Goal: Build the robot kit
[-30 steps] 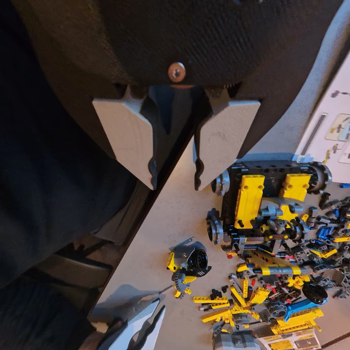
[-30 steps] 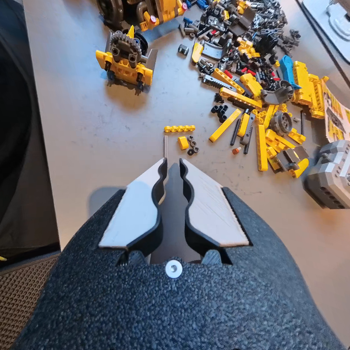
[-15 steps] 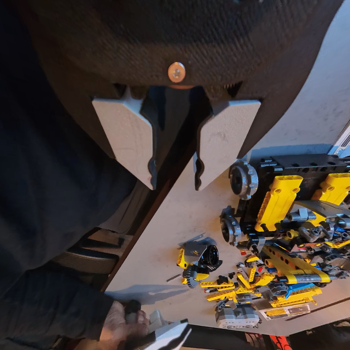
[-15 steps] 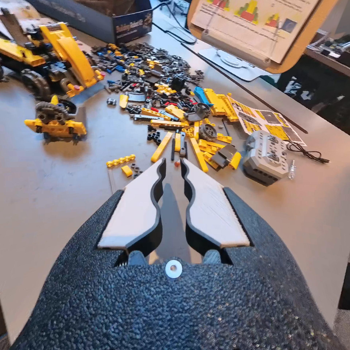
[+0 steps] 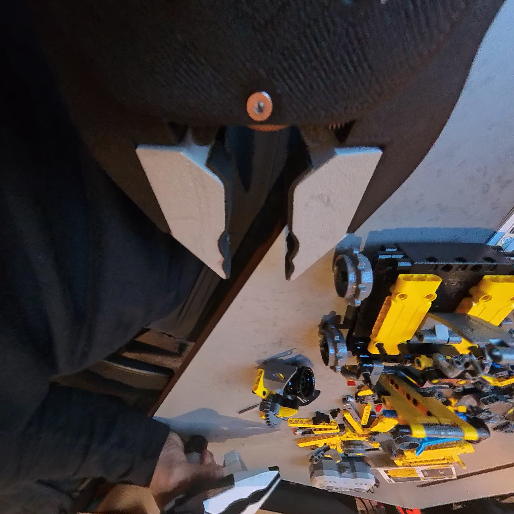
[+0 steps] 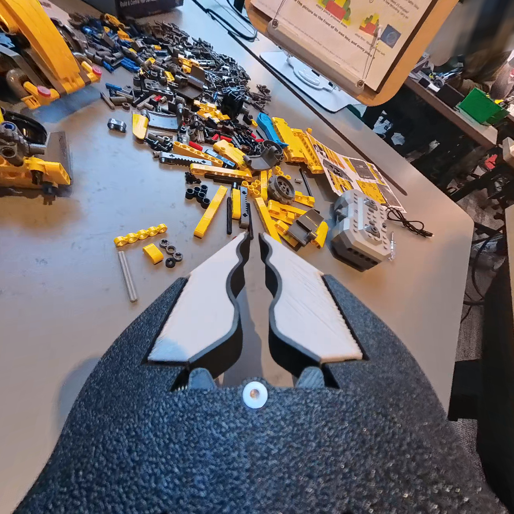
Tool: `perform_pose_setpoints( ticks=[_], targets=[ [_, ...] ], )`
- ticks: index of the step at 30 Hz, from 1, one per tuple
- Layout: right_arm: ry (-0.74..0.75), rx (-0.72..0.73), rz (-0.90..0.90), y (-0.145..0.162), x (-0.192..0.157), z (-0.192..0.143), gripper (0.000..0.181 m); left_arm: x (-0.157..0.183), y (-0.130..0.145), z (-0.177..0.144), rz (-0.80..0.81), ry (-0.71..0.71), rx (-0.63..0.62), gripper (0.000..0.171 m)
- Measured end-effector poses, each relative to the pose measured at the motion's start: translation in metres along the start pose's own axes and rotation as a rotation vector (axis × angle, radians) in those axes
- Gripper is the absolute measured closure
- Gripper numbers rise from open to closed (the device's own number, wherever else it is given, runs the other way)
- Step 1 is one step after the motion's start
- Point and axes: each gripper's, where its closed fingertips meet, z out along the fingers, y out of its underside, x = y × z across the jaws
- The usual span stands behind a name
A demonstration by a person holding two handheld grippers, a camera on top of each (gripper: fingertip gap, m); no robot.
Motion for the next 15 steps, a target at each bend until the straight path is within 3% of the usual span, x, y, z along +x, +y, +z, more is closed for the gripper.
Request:
perform_pose_setpoints(
  ticks=[5, 15],
  targets=[
    [-0.014, -0.002, 0.033, 0.0004, 0.0017, 0.0007, 0.175, -0.0055, -0.0028, -0.0028, -0.066, 0.004, 0.025, 0.135],
    [0.009, 0.042, 0.021, -0.0061, 0.0032, -0.0022, 0.175, -0.0048, -0.0031, -0.0001, -0.05, -0.008, 0.019, 0.135]
  ],
)
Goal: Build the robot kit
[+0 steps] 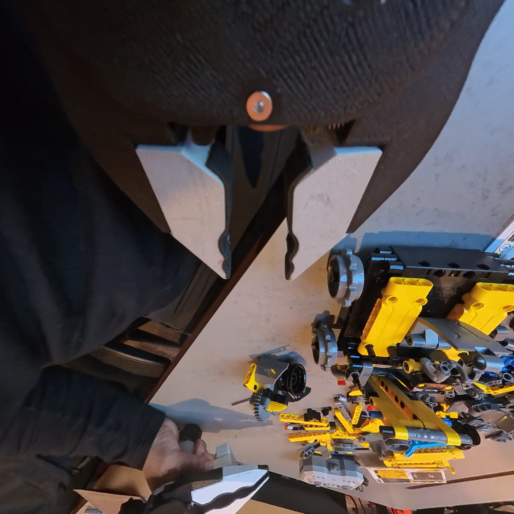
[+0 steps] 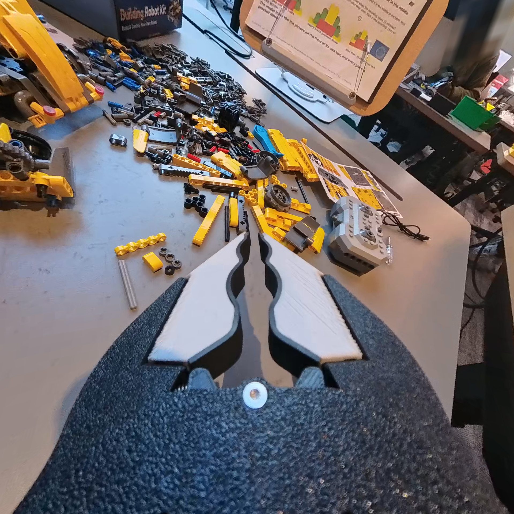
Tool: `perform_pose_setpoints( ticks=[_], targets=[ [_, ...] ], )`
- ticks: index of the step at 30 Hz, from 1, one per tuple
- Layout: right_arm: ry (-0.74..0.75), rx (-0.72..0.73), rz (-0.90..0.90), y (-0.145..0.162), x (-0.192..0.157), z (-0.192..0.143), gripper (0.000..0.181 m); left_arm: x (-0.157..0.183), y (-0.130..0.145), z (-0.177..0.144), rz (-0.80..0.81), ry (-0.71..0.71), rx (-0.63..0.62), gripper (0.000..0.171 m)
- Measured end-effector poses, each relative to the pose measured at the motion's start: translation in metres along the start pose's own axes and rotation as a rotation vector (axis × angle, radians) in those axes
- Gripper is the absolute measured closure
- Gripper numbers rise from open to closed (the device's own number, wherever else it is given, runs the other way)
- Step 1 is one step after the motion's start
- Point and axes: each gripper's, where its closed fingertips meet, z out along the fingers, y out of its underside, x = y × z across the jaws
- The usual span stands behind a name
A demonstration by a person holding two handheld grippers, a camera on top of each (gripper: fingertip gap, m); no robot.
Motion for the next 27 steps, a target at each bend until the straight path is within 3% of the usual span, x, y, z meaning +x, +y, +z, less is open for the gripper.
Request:
perform_pose_setpoints(
  ticks=[11, 14, 17, 27],
  targets=[
    [-0.027, 0.102, 0.002, -0.012, -0.005, -0.013, 0.179, -0.006, 0.0, 0.003, 0.005, -0.032, -0.002, 0.138],
    [-0.201, 0.062, 0.057, -0.011, -0.028, -0.013, 0.181, -0.008, 0.0, 0.003, 0.011, -0.044, -0.003, 0.139],
    [-0.331, 0.01, 0.11, -0.01, -0.051, -0.014, 0.171, -0.008, 0.002, 0.004, 0.012, -0.042, -0.014, 0.139],
    [-0.4, -0.123, 0.052, 0.002, -0.083, -0.01, 0.171, -0.003, 0.004, 0.004, 0.034, -0.029, -0.026, 0.139]
  ],
)
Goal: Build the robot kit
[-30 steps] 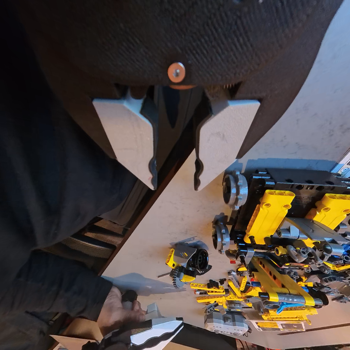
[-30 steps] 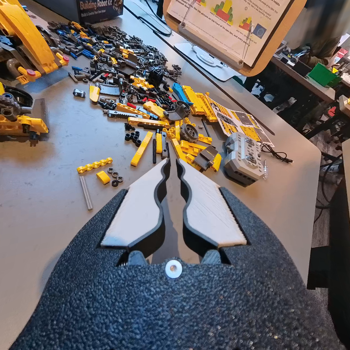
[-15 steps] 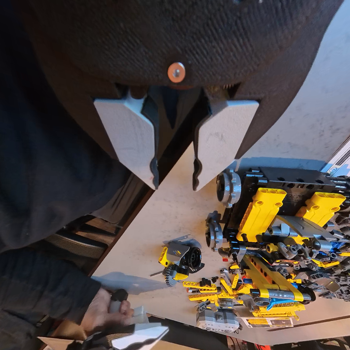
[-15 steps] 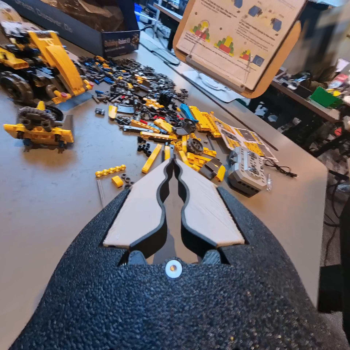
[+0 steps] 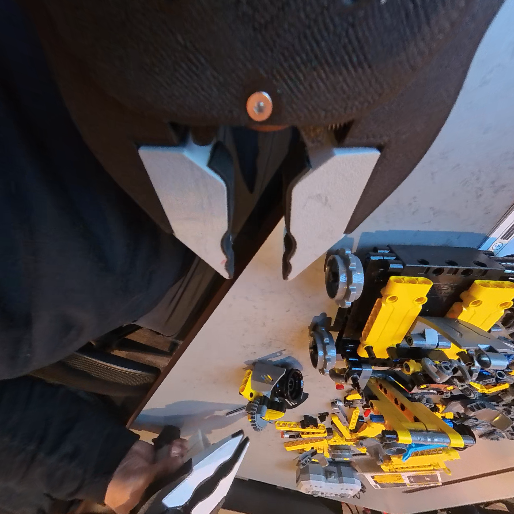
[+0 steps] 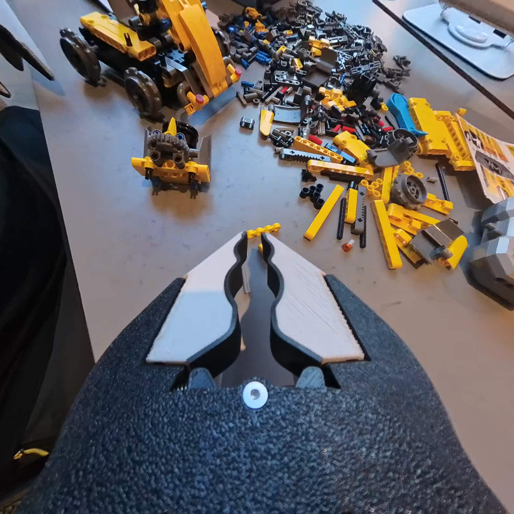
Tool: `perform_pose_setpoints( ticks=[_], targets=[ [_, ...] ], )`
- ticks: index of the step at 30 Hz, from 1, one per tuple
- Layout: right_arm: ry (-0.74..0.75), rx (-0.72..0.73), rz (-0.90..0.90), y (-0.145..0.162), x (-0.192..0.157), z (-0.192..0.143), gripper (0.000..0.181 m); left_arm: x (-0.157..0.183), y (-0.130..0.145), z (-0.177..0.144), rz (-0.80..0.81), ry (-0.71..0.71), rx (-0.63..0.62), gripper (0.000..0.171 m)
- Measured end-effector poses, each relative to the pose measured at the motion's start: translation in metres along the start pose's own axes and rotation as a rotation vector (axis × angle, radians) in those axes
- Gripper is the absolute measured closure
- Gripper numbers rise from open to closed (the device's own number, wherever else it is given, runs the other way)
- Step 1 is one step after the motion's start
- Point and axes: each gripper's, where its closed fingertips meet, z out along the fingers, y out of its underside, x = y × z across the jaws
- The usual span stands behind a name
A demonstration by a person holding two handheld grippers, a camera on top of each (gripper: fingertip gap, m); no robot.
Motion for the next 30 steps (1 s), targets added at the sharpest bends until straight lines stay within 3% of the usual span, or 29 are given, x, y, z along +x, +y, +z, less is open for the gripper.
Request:
perform_pose_setpoints(
  ticks=[18, 22, 30],
  targets=[
    [0.042, -0.017, 0.118, 0.0, 0.028, 0.007, 0.172, 0.002, 0.0, -0.006, -0.013, 0.007, 0.01, 0.14],
    [0.078, -0.076, 0.121, 0.005, 0.046, 0.011, 0.172, -0.001, -0.001, -0.008, -0.031, 0.005, 0.017, 0.14],
    [0.012, -0.222, 0.035, 0.014, 0.054, 0.016, 0.17, -0.004, -0.002, -0.009, -0.067, 0.014, 0.032, 0.14]
  ],
)
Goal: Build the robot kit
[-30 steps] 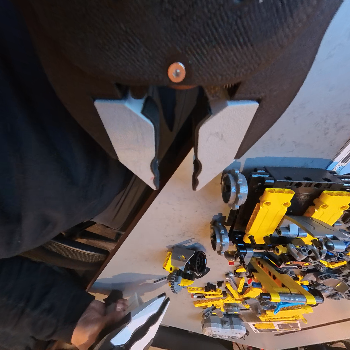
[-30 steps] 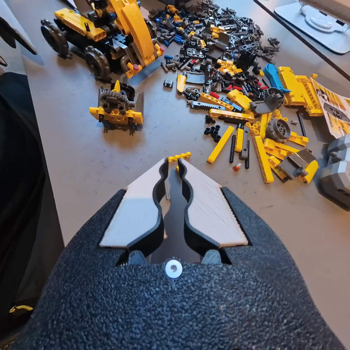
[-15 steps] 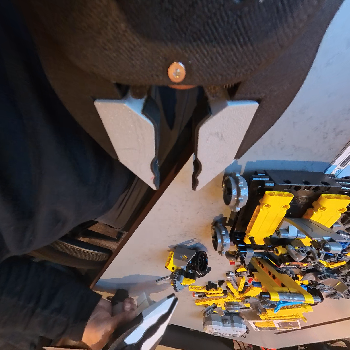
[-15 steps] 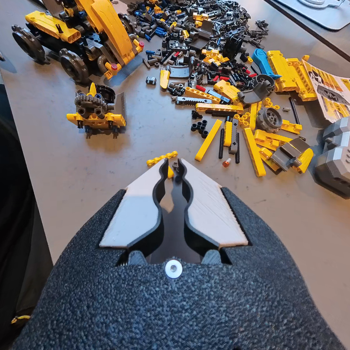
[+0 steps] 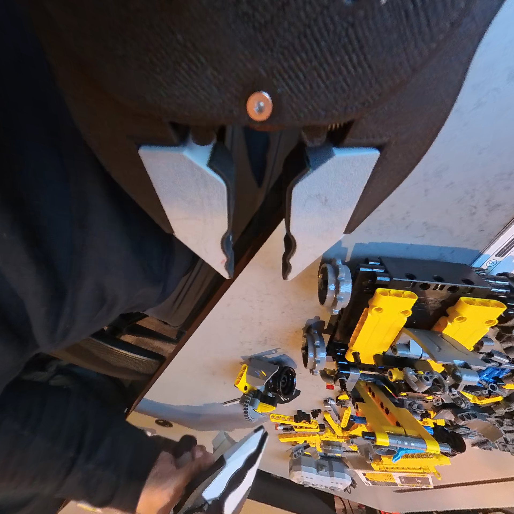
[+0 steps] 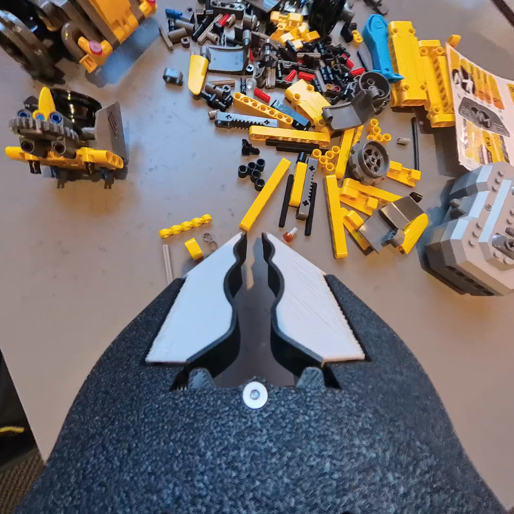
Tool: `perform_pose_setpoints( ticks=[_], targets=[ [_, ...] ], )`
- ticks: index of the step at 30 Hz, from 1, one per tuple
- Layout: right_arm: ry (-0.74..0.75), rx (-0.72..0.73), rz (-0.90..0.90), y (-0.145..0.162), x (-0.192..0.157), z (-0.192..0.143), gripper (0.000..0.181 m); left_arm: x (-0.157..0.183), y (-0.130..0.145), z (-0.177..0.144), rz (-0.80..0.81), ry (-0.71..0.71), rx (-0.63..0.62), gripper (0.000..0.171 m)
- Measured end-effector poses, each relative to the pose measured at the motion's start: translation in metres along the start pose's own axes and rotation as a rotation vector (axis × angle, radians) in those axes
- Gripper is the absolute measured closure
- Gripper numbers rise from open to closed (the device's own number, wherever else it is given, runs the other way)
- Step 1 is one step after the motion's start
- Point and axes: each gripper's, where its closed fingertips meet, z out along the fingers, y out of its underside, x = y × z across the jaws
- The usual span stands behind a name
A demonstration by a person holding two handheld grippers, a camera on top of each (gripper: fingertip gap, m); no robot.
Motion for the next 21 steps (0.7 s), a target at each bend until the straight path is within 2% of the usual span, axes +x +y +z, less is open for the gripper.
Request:
perform_pose_setpoints(
  ticks=[8, 21],
  targets=[
    [-0.146, -0.117, -0.135, 0.009, -0.015, 0.001, 0.17, -0.002, 0.0, 0.004, -0.008, -0.003, -0.009, 0.14],
    [-0.211, -0.167, -0.199, 0.011, -0.032, 0.007, 0.175, -0.001, 0.001, 0.004, -0.005, 0.001, -0.01, 0.14]
  ],
)
